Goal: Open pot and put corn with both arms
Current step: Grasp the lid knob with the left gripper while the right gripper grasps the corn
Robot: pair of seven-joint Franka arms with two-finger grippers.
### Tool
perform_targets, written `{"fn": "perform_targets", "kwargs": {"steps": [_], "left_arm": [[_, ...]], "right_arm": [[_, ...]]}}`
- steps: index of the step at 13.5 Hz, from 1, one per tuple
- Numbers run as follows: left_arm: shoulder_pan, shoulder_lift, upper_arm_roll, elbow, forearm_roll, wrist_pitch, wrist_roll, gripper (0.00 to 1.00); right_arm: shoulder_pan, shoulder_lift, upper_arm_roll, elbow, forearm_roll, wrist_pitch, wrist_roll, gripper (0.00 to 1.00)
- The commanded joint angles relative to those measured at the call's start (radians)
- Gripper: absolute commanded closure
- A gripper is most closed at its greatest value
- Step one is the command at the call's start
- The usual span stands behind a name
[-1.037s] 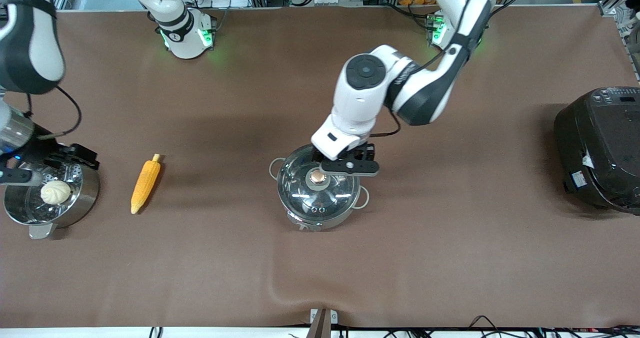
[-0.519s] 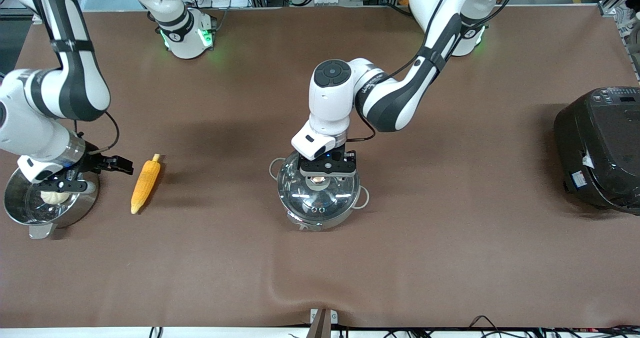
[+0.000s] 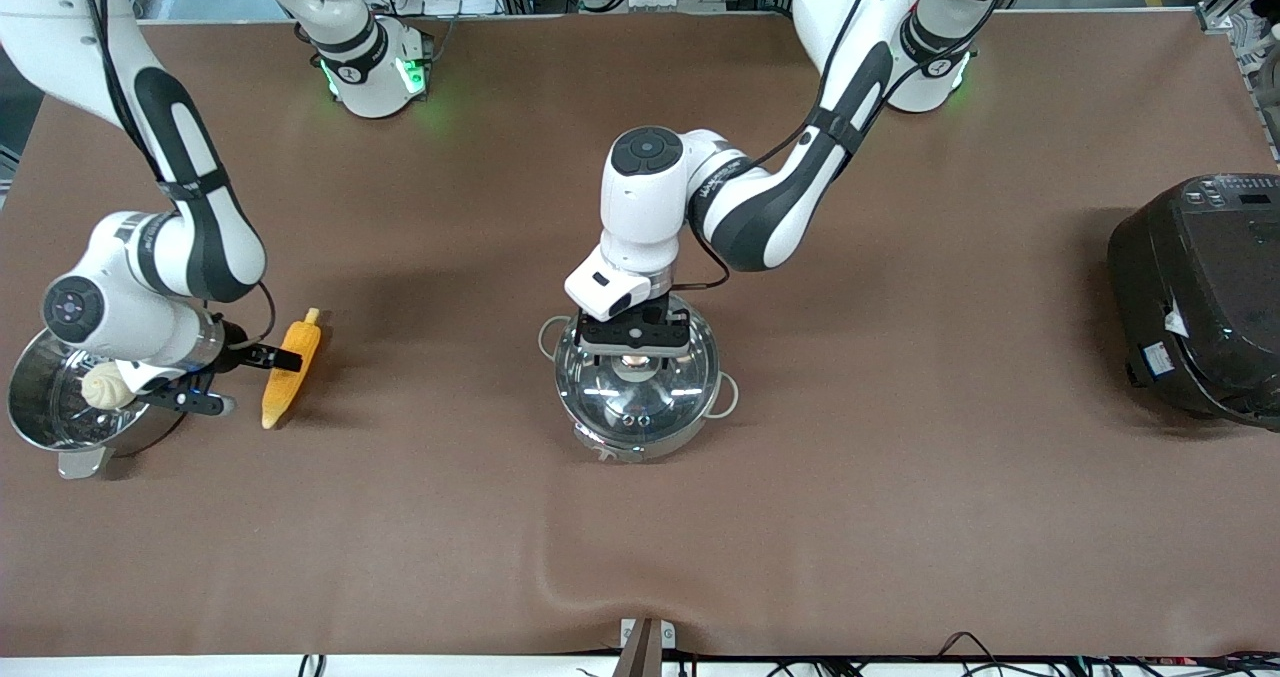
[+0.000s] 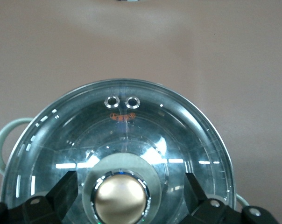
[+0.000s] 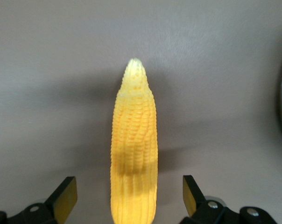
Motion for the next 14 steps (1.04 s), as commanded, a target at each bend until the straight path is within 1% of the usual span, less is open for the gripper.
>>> {"fn": "perform_targets", "kwargs": {"steps": [1, 2, 3, 4, 5, 6, 7, 8, 9, 10, 11, 12, 14], "left_arm": [[-0.017, 0.010, 0.010, 0.024, 0.016, 0.001, -0.105, 0.57], [-0.017, 0.008, 0.012, 0.022, -0.001, -0.003, -0.113, 0.98], [-0.017, 0.007, 0.012, 0.022, -0.016, -0.003, -0.113, 1.00], [-0.017, 0.004, 0.012, 0.022, -0.018, -0.005, -0.113, 1.00], [-0.017, 0.001, 0.012, 0.022, -0.018, -0.006, -0.113, 1.00], [-0.014, -0.001, 0.012, 0.022, -0.018, -0.008, -0.114, 1.00], [-0.012, -0.005, 0.012, 0.022, -0.018, -0.014, -0.114, 1.00], [-0.011, -0.013, 0.012, 0.022, -0.019, -0.029, -0.114, 1.00], [-0.009, -0.036, 0.012, 0.022, -0.021, -0.060, -0.113, 1.00], [-0.004, -0.062, 0.010, 0.022, -0.028, -0.096, -0.111, 1.00], [-0.003, -0.096, 0.012, 0.022, -0.045, -0.138, -0.110, 1.00], [0.000, -0.120, 0.015, 0.022, -0.053, -0.170, -0.110, 1.00], [0.049, -0.172, 0.013, 0.019, -0.054, -0.248, -0.110, 1.00]], "right_arm": [[-0.015, 0.032, 0.009, 0.008, -0.002, 0.018, 0.019, 0.00], [-0.013, 0.042, 0.009, 0.008, -0.002, 0.019, 0.019, 0.00], [-0.013, 0.049, 0.010, 0.008, -0.002, 0.021, 0.018, 0.10], [-0.010, 0.051, 0.010, 0.000, -0.004, 0.024, 0.007, 0.31], [-0.004, 0.051, 0.010, -0.003, -0.004, 0.028, 0.005, 0.34], [0.001, 0.048, 0.009, -0.005, -0.004, 0.027, 0.005, 0.40], [0.001, 0.043, 0.009, -0.003, -0.004, 0.025, 0.001, 0.51], [0.001, 0.033, 0.010, -0.002, -0.005, 0.025, -0.007, 0.66], [0.004, 0.016, 0.010, -0.002, -0.007, 0.019, -0.013, 0.75], [0.005, -0.001, 0.012, -0.002, -0.010, 0.010, -0.018, 0.81], [0.013, -0.016, 0.012, 0.005, -0.012, -0.013, -0.036, 0.83], [0.019, -0.033, 0.012, 0.015, -0.012, -0.043, -0.041, 0.84], [0.034, -0.073, 0.013, 0.066, -0.015, -0.149, -0.044, 0.84]]}}
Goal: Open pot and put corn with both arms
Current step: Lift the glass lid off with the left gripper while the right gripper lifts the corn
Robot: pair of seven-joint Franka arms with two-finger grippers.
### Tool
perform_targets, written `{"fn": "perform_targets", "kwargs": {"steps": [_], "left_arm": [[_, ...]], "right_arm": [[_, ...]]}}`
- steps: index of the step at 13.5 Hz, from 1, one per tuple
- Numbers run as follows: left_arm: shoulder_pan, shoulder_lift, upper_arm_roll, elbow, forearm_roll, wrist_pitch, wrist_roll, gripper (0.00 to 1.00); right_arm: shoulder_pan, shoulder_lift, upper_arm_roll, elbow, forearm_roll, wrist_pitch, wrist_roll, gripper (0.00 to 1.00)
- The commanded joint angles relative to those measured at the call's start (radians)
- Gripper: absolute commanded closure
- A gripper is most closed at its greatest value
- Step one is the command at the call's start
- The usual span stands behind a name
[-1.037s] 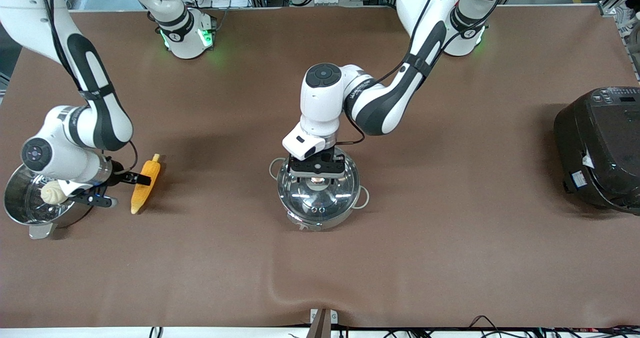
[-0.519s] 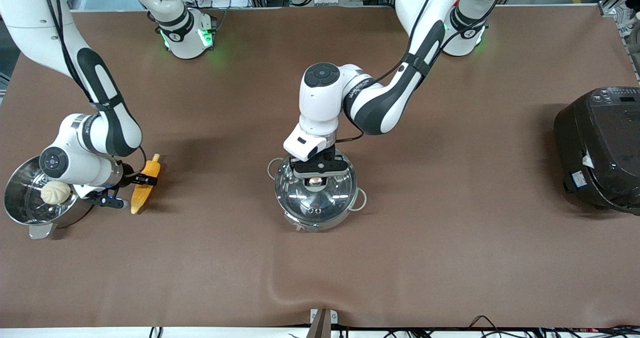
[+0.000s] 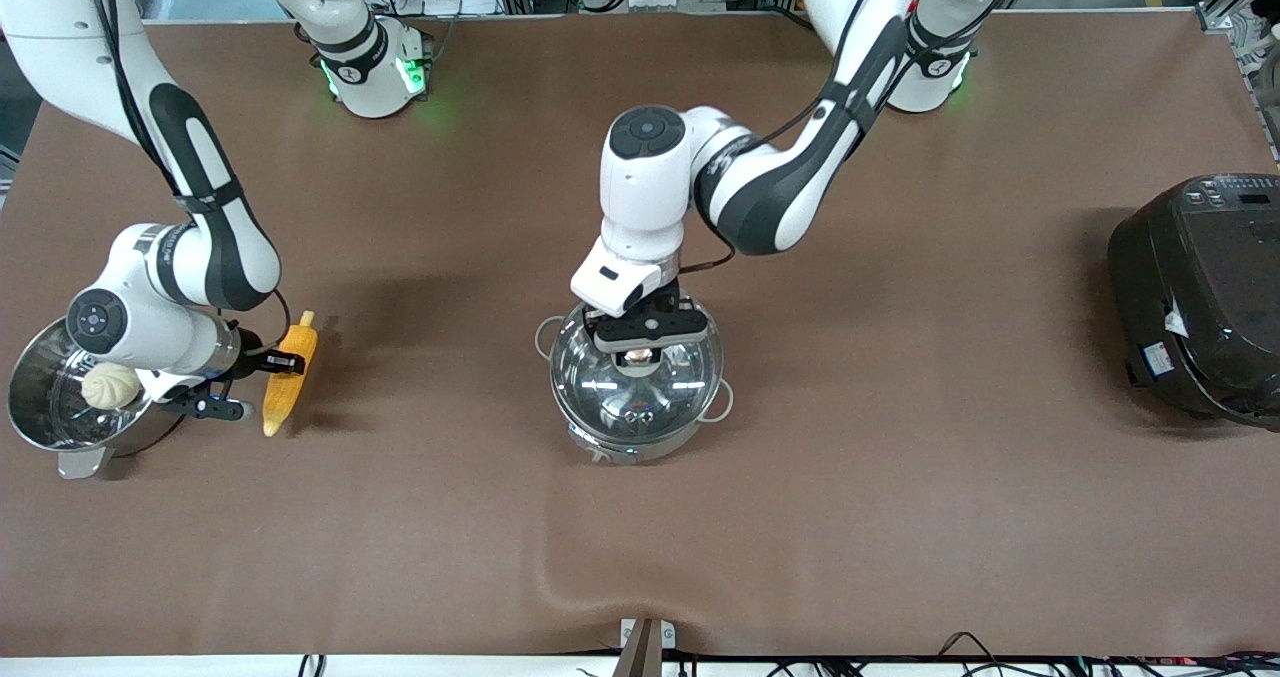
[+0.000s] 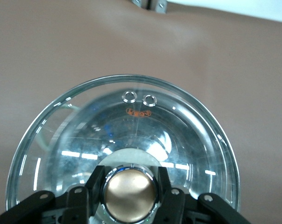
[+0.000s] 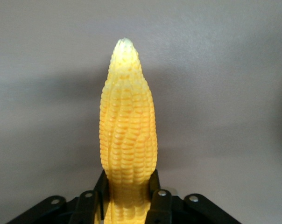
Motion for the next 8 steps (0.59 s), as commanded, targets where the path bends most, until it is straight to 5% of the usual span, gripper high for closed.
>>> {"fn": "perform_targets", "kwargs": {"steps": [1, 6, 8], "left_arm": [[0.065, -0.101, 0.001, -0.019, -0.019, -0.103, -0.009, 1.00], [0.265, -0.104, 0.001, -0.073, -0.020, -0.125, 0.021, 1.00], [0.343, -0.099, 0.000, -0.091, -0.020, -0.124, 0.064, 1.00]], "right_arm": [[0.022, -0.076, 0.004, 0.061, -0.013, -0.147, -0.021, 0.84], [0.194, -0.108, 0.004, 0.232, 0.002, -0.297, 0.017, 0.84], [0.296, -0.093, 0.002, 0.289, 0.071, -0.308, 0.140, 0.84]]}}
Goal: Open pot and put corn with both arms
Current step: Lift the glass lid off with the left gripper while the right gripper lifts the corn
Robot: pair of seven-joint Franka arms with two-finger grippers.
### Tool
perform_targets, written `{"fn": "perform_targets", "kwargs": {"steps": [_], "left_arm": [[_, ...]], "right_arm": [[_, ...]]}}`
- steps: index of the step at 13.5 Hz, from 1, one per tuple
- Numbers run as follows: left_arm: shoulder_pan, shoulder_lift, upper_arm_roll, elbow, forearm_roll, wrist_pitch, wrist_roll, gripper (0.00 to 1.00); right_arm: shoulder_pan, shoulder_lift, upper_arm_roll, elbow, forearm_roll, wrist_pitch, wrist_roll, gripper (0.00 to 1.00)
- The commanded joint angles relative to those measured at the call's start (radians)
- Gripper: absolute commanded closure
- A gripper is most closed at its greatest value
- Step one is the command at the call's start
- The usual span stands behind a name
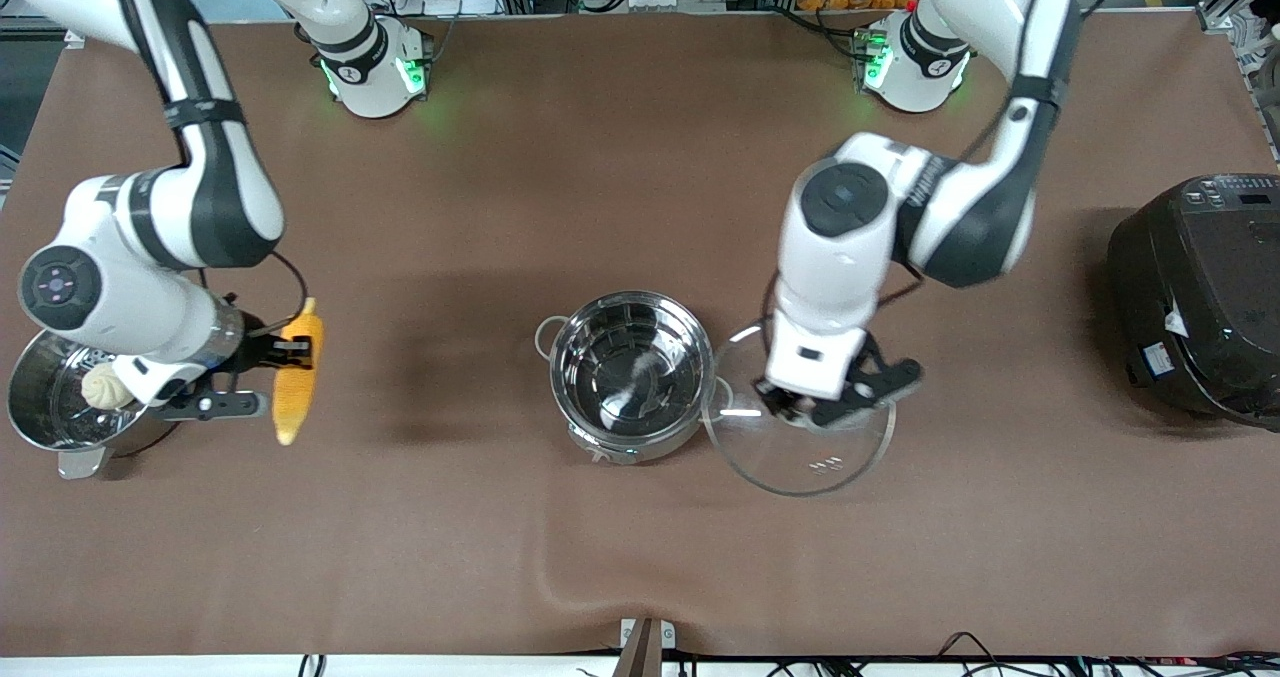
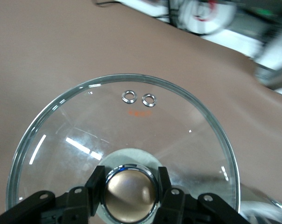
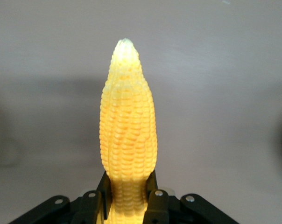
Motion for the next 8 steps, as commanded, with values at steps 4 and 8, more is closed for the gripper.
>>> {"fn": "perform_targets", "kwargs": {"steps": [4, 8], "left_arm": [[0.192, -0.030, -0.043, -0.174, -0.032, 0.112, 0.091, 1.00], [0.216, -0.033, -0.051, -0.384, -0.027, 0.333, 0.088, 1.00]], "right_arm": [[0.282, 0.075, -0.009, 0.195, 0.074, -0.027, 0.419, 0.84], [0.473, 0.234, -0.008, 0.368, 0.068, 0.059, 0.771, 0.84]]}}
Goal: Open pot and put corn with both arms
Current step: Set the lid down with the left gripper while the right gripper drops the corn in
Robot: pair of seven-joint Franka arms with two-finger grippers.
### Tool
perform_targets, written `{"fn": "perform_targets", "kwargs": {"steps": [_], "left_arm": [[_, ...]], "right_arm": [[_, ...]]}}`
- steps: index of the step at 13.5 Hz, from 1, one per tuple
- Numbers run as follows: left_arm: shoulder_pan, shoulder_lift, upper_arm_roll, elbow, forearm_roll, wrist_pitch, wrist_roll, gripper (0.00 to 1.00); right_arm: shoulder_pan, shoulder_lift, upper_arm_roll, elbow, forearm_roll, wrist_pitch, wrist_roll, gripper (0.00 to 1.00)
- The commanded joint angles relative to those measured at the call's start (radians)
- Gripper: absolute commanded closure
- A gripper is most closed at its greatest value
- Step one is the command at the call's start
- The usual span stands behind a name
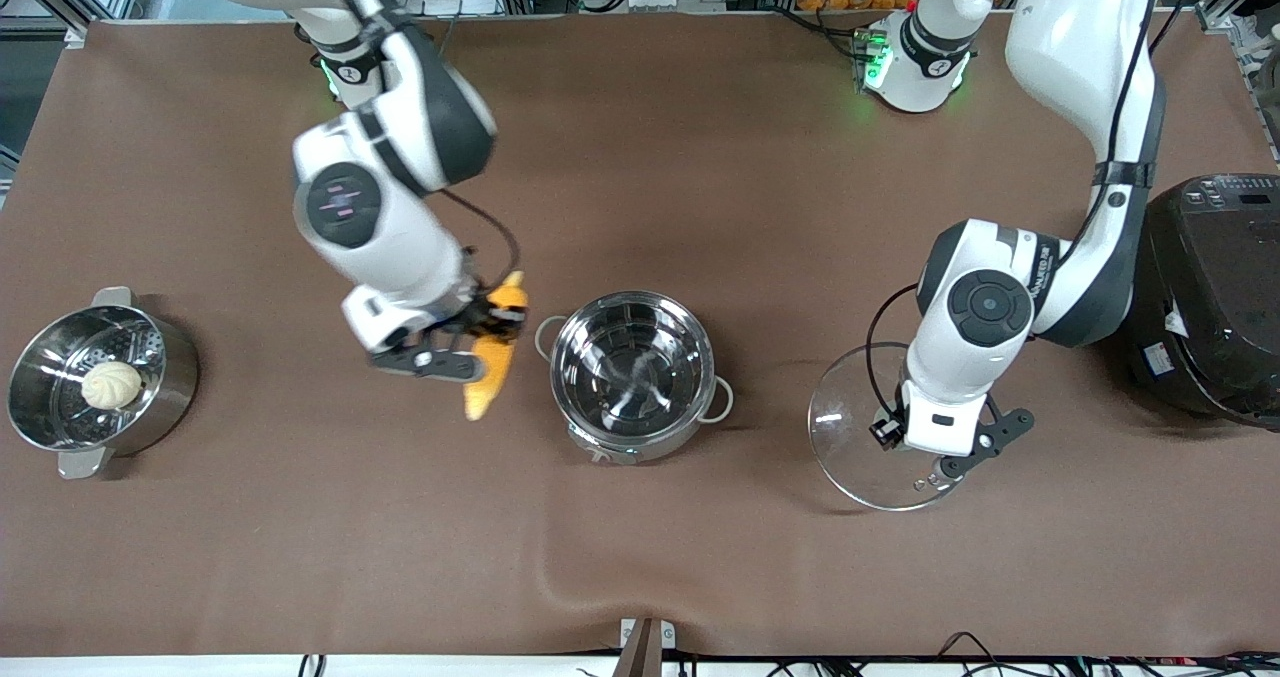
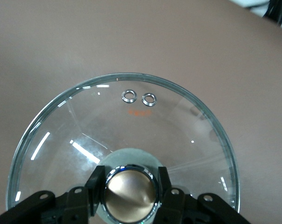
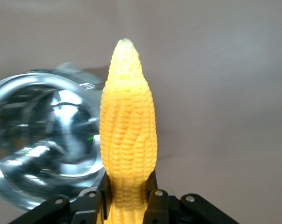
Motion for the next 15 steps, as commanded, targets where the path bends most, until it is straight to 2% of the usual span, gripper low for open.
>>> {"fn": "perform_targets", "kwargs": {"steps": [1, 4, 6, 8, 9, 10, 11, 12, 13, 15], "left_arm": [[0.006, -0.054, -0.011, -0.193, -0.010, 0.178, 0.011, 1.00], [0.008, -0.078, -0.005, -0.326, -0.005, 0.336, 0.011, 1.00], [0.008, -0.073, -0.002, -0.363, -0.004, 0.401, 0.013, 1.00], [0.025, -0.073, -0.003, -0.368, 0.008, 0.406, 0.013, 1.00], [0.026, -0.073, -0.003, -0.367, 0.011, 0.406, 0.014, 0.68], [0.028, -0.073, -0.003, -0.367, 0.013, 0.406, 0.017, 0.01], [0.029, -0.076, -0.003, -0.367, 0.025, 0.406, 0.019, 0.00], [0.031, -0.085, -0.003, -0.365, 0.025, 0.404, 0.019, 0.00], [0.035, -0.105, -0.003, -0.365, 0.025, 0.401, 0.023, 0.00], [0.060, -0.168, -0.006, -0.367, 0.027, 0.384, 0.075, 0.00]], "right_arm": [[0.083, 0.158, -0.013, 0.179, 0.011, 0.067, 0.193, 0.84], [0.111, 0.202, -0.013, 0.208, 0.053, 0.162, 0.210, 0.83], [0.126, 0.245, -0.015, 0.207, 0.051, 0.166, 0.203, 0.79], [0.132, 0.273, -0.015, 0.199, 0.051, 0.166, 0.145, 0.78], [0.131, 0.279, -0.015, 0.198, 0.051, 0.164, 0.137, 0.78], [0.132, 0.284, -0.015, 0.198, 0.051, 0.164, 0.137, 0.73], [0.132, 0.287, -0.015, 0.198, 0.051, 0.164, 0.137, 0.61], [0.131, 0.288, -0.015, 0.198, 0.051, 0.166, 0.137, 0.34], [0.129, 0.288, -0.015, 0.198, 0.051, 0.164, 0.138, 0.00], [0.118, 0.279, -0.015, 0.199, 0.053, 0.152, 0.137, 0.00]]}}
